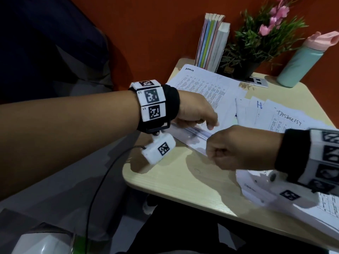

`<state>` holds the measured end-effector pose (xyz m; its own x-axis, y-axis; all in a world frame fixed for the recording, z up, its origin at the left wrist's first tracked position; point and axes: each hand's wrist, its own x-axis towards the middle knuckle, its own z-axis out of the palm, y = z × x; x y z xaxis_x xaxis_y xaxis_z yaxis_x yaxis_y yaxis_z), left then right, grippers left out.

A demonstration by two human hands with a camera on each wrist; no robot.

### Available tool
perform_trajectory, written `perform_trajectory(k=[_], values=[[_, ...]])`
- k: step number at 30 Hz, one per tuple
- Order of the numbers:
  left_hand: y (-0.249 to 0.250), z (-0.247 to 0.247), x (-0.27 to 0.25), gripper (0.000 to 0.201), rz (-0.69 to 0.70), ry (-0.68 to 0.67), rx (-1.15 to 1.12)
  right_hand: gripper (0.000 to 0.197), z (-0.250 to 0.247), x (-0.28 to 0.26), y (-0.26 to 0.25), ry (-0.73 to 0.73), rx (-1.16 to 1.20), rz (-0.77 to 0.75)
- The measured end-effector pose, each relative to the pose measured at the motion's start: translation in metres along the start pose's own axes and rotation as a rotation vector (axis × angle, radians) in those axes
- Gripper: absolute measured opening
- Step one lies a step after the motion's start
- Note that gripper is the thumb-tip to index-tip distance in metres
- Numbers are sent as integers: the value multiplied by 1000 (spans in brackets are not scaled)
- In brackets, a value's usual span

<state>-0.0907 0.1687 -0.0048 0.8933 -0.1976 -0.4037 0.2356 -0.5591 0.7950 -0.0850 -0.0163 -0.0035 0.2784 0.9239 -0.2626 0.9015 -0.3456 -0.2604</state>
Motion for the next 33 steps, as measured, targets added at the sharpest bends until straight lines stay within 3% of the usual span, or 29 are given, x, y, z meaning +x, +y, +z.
perform_trajectory(k=[3, 8, 15, 19, 25, 29, 30, 33], values=[[8, 10, -18, 12, 124, -20, 436, 6, -9, -15, 17, -8, 6, 87], [10, 36, -30, 15, 267, -143, 839, 9, -14, -26, 28, 14, 68, 189], [11, 47, -37, 12, 265, -160, 1163, 6, 0, -15, 23, -22, -6, 118], [10, 53, -41, 15, 276, -106, 1264, 16, -2, -16, 29, -4, 4, 137], [10, 64, -42, 14, 314, -121, 1392, 11, 0, -24, 37, 9, 31, 197], [6, 49, -39, 11, 218, -133, 1091, 18, -5, -30, 40, 20, 51, 204], [3, 41, -38, 15, 169, -113, 898, 16, -7, -32, 41, 31, 49, 204], [-10, 18, -39, 16, -114, -106, -67, 13, -9, -34, 46, 51, 65, 202]])
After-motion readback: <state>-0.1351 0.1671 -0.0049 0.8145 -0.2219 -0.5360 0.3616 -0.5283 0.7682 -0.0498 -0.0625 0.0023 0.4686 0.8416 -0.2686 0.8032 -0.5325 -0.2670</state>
